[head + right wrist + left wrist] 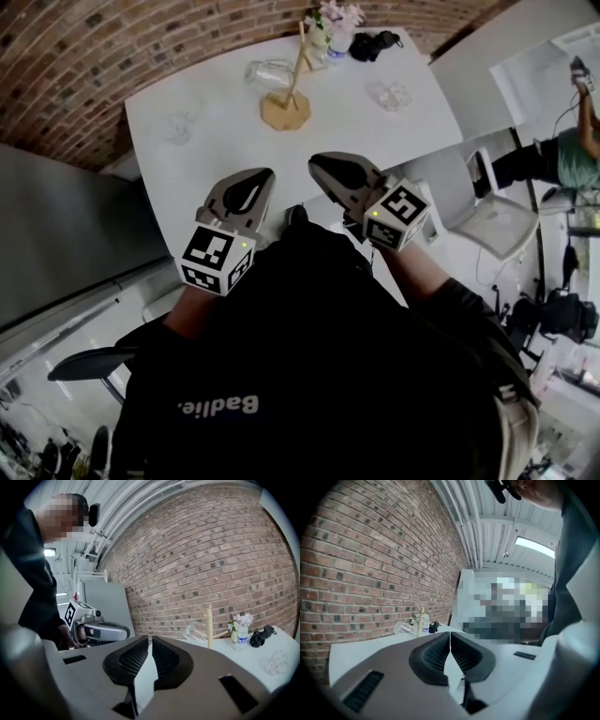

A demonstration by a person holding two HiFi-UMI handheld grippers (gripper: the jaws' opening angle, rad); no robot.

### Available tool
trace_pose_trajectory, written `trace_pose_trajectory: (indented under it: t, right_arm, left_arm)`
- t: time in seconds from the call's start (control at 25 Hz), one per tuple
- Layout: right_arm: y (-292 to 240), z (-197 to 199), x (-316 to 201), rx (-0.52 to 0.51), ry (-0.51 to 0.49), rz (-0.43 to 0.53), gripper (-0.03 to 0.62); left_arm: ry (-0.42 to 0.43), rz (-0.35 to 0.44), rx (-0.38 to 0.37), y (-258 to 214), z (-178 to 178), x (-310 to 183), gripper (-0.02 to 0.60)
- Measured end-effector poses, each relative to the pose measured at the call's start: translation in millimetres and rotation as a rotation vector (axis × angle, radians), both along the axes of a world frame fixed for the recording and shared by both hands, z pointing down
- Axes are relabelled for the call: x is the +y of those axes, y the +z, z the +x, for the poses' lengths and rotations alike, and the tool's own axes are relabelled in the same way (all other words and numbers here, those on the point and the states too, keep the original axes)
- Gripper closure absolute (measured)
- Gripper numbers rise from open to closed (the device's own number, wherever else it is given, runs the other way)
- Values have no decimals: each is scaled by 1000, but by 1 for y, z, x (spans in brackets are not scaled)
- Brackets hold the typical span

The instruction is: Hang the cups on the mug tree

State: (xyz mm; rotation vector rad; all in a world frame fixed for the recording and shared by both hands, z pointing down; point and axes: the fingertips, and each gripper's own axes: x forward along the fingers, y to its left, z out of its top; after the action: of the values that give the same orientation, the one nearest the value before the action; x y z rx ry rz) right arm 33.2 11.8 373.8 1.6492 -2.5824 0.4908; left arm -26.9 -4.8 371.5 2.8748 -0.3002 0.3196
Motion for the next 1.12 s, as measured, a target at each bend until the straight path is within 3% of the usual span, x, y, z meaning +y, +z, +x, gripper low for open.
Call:
trace_pose_trajectory:
  t: [0.24, 0.64, 1.12]
  right_arm:
    - [-14, -11, 5, 98, -63, 76, 553]
    - [-32, -1, 8, 104, -148, 131, 563]
    - [-36, -1, 13, 102, -163, 150, 563]
  left_arm:
    - [17, 0, 46, -13, 1, 18, 579]
    - [-20, -7, 87, -33, 24, 23, 580]
    - [-24, 4, 75, -35, 27, 30, 580]
